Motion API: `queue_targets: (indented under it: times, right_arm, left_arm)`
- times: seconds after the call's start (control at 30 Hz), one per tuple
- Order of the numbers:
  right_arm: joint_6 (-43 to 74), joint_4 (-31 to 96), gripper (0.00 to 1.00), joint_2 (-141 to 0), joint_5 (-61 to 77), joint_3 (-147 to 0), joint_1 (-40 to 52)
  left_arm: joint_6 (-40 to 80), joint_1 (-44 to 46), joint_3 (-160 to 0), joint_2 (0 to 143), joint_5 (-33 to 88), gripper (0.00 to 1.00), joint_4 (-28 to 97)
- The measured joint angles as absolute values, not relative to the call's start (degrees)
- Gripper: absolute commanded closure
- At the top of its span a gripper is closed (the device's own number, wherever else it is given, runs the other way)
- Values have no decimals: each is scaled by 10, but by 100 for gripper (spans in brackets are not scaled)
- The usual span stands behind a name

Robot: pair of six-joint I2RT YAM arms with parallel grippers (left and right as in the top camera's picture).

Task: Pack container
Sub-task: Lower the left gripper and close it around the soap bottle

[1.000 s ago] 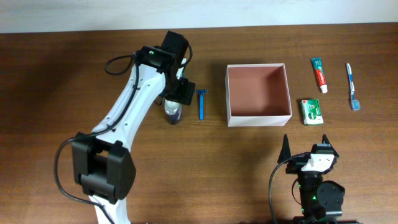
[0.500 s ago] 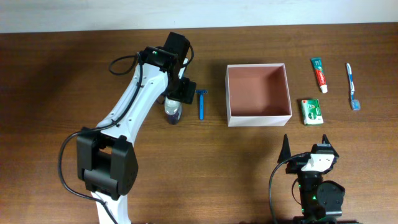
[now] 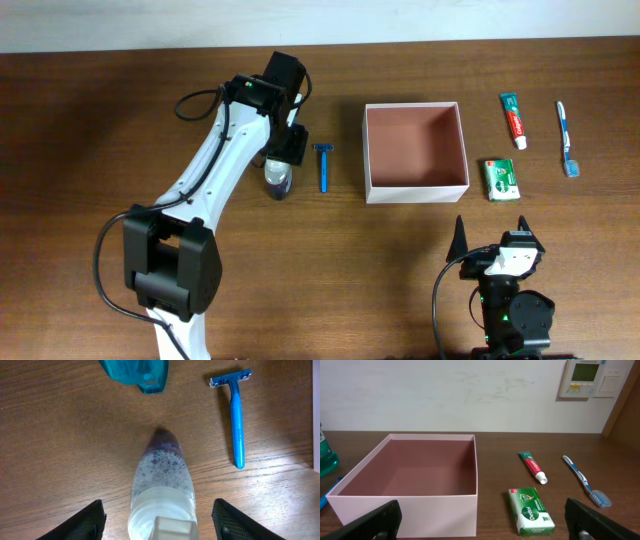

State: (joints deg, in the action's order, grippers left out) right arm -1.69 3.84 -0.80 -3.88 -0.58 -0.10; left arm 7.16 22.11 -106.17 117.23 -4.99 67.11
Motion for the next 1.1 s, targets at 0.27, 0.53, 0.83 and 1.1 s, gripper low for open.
queue_targets:
  times: [0.27, 0.53, 0.83, 1.1]
  right_arm:
    - [-17, 38, 1, -8, -39, -6, -1]
    - [-17, 38, 1, -8, -39, -6, -1]
    - [-17, 38, 1, -8, -39, -6, -1]
    - [-17, 38, 1, -8, -39, -6, -1]
  left_arm:
    - [71, 221, -1110, 1172, -71, 37, 697]
    - [71, 221, -1119, 1172, -76, 40, 726]
    - [72, 221, -1119, 1173, -76, 40, 727]
    - [72, 221, -1119, 1173, -76, 40, 715]
